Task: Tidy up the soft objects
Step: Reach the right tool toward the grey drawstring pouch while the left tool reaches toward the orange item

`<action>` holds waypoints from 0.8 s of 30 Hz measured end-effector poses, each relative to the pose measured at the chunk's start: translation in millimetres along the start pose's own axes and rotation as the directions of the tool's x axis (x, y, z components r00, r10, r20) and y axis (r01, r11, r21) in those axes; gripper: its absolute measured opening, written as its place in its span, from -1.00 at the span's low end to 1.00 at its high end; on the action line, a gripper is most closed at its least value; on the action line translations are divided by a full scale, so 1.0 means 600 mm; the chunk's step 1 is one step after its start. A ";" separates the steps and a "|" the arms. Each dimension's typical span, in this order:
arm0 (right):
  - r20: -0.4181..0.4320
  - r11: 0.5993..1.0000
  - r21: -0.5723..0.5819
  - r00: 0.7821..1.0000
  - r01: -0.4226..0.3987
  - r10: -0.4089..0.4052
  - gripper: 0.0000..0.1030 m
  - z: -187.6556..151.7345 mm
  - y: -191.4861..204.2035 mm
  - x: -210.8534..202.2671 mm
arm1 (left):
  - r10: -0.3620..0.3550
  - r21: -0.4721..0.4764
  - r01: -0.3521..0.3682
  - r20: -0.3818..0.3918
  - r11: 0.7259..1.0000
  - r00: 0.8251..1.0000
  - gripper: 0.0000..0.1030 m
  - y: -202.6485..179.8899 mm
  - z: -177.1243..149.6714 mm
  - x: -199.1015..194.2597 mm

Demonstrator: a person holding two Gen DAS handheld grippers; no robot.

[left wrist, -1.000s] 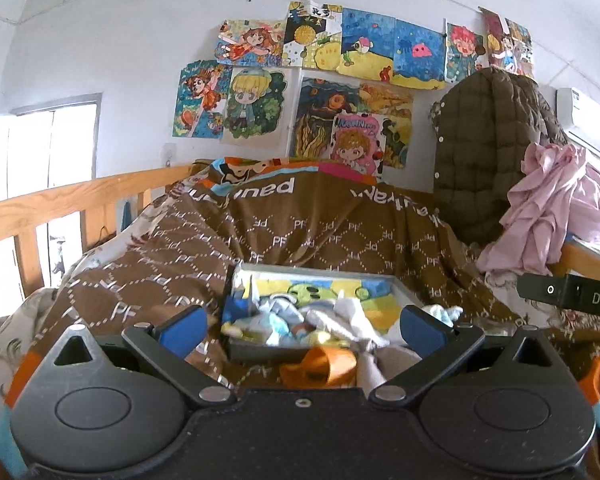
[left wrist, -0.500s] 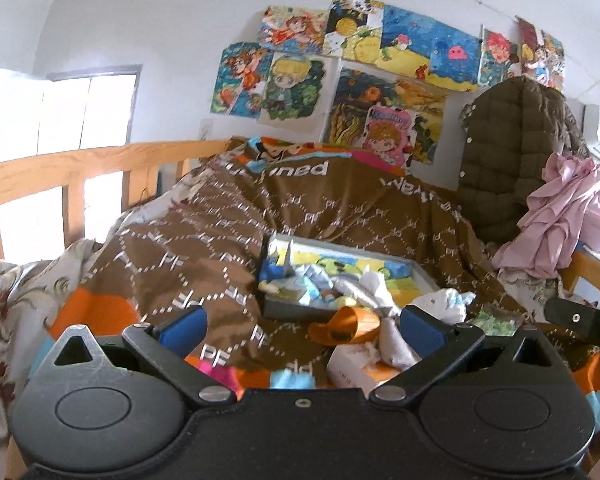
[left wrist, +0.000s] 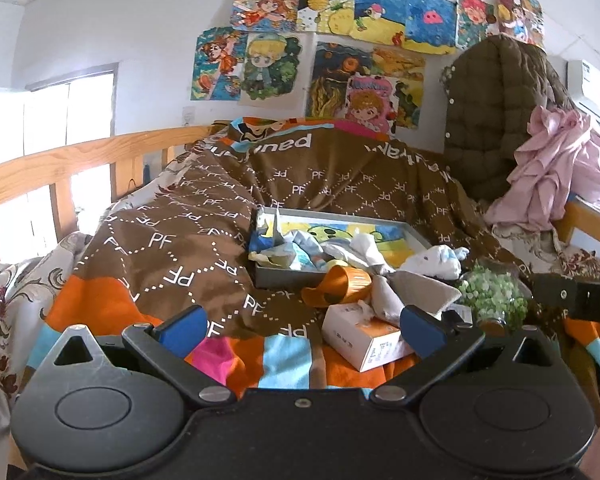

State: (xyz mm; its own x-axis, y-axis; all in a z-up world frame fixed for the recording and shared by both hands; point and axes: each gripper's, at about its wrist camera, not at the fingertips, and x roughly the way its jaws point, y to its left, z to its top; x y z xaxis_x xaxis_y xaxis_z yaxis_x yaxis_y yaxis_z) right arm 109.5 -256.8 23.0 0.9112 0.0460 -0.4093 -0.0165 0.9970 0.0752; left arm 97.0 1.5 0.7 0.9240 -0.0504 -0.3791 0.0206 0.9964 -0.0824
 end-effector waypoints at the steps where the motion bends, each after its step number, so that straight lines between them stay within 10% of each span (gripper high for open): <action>1: -0.005 1.000 -0.001 1.000 0.000 0.000 1.00 0.000 0.000 0.001 | 0.000 0.001 0.000 0.000 1.000 1.000 0.98 -0.001 -0.001 0.000; 24: -0.104 0.995 -0.071 0.993 -0.070 0.063 1.00 -0.002 0.033 0.038 | 0.022 -0.135 -0.034 -0.088 0.990 0.996 0.98 0.019 -0.001 0.064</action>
State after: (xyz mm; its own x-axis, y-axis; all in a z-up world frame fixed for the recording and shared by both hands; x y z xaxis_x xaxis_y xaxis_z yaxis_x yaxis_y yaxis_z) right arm 129.7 -236.1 13.8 0.8607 0.1144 -0.4961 -0.1096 0.9932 0.0389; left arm 132.3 11.1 -15.1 0.8869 -0.0344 -0.4607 -0.0625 0.9791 -0.1935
